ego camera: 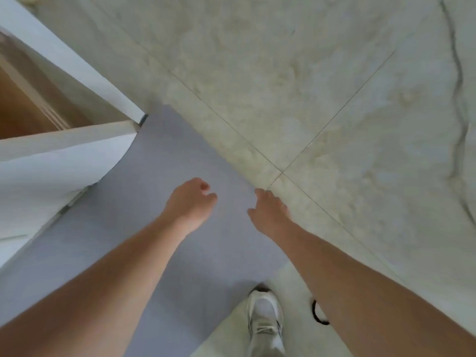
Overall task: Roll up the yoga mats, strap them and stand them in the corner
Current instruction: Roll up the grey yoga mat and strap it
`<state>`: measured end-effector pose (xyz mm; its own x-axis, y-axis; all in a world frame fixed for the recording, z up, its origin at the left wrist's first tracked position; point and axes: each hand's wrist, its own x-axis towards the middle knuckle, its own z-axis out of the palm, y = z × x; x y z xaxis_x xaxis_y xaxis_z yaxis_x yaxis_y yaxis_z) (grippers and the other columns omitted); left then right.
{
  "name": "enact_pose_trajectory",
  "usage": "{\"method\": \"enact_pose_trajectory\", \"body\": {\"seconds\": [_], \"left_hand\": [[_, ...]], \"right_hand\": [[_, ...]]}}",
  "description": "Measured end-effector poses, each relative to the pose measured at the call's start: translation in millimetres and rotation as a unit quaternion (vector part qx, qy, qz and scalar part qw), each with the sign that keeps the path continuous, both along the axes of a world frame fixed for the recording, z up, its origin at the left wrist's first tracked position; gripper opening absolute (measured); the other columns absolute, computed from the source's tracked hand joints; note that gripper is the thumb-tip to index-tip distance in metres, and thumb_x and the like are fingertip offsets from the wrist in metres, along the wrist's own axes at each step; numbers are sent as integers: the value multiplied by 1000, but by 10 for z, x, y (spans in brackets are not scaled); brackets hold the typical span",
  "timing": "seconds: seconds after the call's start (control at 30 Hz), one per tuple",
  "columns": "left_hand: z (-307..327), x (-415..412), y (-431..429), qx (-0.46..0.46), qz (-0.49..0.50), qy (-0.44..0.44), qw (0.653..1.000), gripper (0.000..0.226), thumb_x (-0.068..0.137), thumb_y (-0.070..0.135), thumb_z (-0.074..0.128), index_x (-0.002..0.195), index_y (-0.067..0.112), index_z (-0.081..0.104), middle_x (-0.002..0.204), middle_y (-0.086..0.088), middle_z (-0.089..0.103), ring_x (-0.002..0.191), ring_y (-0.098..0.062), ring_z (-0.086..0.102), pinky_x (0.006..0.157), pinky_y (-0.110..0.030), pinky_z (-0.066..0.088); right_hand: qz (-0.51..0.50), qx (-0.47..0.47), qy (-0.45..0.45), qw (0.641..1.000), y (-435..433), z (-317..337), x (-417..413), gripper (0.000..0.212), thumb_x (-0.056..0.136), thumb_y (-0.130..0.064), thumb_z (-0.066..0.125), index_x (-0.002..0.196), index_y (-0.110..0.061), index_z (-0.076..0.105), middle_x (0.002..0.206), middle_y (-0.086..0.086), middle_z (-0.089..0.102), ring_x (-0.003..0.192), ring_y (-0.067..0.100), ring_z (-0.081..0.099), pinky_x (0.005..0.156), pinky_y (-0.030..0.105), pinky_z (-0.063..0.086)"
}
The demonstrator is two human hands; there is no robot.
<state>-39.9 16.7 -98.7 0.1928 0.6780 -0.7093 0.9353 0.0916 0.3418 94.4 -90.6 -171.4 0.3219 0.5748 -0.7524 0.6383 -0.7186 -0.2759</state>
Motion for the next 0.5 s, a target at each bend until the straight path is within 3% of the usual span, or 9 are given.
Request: {"method": "enact_pose_trajectory", "body": {"seconds": [0.17, 0.27, 0.4, 0.5], "left_hand": [[-910, -76, 121, 16, -36, 12, 999, 30, 94, 24, 62, 122, 15, 64, 129, -4, 66, 122, -25, 59, 97, -30, 43], [-1137, -219, 70, 17, -55, 22, 998, 31, 93, 24, 62, 123, 16, 63, 130, -2, 65, 122, -23, 58, 97, -28, 43], [-877, -271, 39, 83, -113, 51, 989, 39, 94, 20, 61, 132, 14, 58, 136, -10, 57, 125, -30, 54, 103, -38, 43], [-287, -218, 69, 176, -237, 90, 951, 58, 86, 16, 67, 140, 14, 47, 141, -14, 44, 131, -36, 43, 106, -47, 40]], "right_hand": [[-23, 10, -19, 1000, 410, -1205, 53, 54, 94, -42, 58, 138, -17, 37, 133, 7, 48, 124, 31, 48, 90, 41, 41], [-39, 8, -42, 998, 467, -1463, 20, 46, 91, -34, 63, 128, -14, 45, 128, 10, 48, 122, 32, 47, 91, 41, 42], [10, 57, -46, 997, 435, -1012, -45, 40, 87, -18, 65, 123, -13, 49, 122, 9, 50, 117, 30, 49, 86, 37, 42], [117, 114, -39, 986, 284, -305, -277, 37, 85, -9, 61, 118, -16, 46, 117, 1, 47, 112, 24, 46, 74, 32, 37]]}}
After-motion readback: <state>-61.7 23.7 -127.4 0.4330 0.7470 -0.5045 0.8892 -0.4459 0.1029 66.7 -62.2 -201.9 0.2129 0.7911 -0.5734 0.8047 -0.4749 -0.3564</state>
